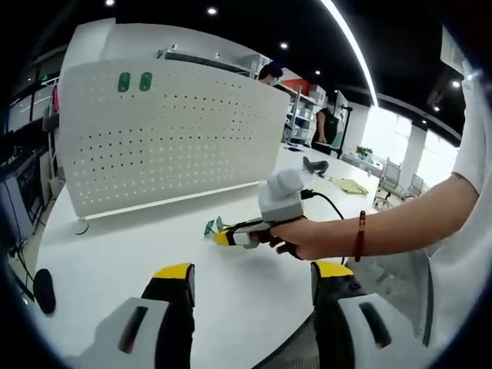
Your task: Insert the hook assembly into the mounting plate slot until the hook locks in place.
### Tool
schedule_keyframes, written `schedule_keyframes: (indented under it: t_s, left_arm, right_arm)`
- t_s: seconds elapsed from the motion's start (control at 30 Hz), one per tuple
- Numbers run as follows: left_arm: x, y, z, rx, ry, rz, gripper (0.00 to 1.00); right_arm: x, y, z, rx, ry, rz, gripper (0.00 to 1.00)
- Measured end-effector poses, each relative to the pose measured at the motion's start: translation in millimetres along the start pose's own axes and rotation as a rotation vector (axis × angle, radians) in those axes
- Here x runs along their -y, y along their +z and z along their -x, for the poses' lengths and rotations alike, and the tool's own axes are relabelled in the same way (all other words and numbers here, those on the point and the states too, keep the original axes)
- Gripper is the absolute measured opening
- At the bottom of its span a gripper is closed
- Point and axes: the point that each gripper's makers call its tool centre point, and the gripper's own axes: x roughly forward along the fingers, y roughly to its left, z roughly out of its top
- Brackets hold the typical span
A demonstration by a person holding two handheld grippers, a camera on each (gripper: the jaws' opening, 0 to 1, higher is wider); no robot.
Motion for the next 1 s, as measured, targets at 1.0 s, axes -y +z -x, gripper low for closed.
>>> schedule_keyframes:
  t_s: [1.0]
  left_arm:
    - [-4.5, 0.3, 13, 0.008, 0.057, 0.012, 0.62]
  right_arm:
    - [-1, -2.0, -5, -0.031, 0.0, 0.018, 0.01]
